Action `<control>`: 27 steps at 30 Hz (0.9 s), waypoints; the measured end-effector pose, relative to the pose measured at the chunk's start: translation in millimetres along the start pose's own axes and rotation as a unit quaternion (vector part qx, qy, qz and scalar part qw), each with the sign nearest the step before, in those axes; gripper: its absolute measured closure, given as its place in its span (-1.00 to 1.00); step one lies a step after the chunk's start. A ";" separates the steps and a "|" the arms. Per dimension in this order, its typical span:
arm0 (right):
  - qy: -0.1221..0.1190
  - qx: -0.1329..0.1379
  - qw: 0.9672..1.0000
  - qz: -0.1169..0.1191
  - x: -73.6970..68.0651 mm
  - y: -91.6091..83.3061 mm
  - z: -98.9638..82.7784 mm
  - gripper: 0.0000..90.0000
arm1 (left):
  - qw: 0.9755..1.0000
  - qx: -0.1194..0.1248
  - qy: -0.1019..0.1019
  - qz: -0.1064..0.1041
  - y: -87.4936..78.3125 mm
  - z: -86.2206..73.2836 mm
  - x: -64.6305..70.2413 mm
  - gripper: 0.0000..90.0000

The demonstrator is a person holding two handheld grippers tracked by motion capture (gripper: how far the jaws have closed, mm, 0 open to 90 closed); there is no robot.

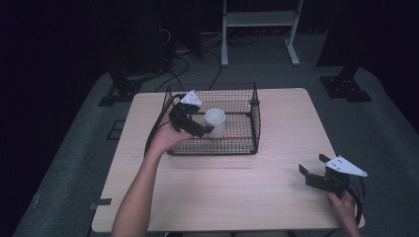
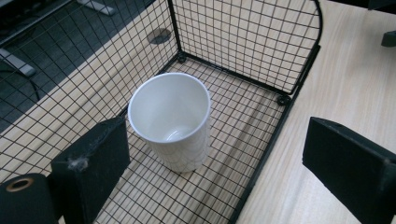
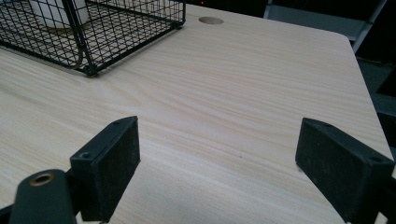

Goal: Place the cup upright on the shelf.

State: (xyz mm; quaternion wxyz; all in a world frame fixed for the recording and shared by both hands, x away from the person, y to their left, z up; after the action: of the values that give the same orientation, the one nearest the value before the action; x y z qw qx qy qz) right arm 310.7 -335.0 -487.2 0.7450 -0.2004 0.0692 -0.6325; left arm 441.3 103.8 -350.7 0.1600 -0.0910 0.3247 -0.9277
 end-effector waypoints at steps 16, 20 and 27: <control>-0.001 0.000 1.000 -0.001 -0.1 0.1 0.0 -0.71 | 1.000 0.025 0.007 0.010 -16.8 -17.8 25.7 -0.85; -0.002 0.000 1.000 -0.002 -0.2 0.1 0.1 -0.71 | 0.999 0.034 0.005 0.013 -21.2 -22.3 30.3 -0.85; 0.000 -0.001 1.000 -0.002 -0.1 0.1 0.1 -0.71 | 0.999 0.046 0.004 0.018 -26.2 -32.5 39.2 -0.85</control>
State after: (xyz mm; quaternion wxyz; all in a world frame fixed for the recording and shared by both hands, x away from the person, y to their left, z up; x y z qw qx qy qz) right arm 310.8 -334.9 -487.2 0.7435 -0.2013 0.0699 -0.6339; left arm 389.6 127.8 -356.6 0.1792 -0.0739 0.2841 -0.9390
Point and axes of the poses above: each handheld gripper's, and its own axes: y roughly forward along the jaws, z roughly out of its top, x roughly to its right, the point moved 2 cm from there along y, roughly forward along the jaws, and after that the axes turned 13 degrees about -z, right-handed, at the moved point
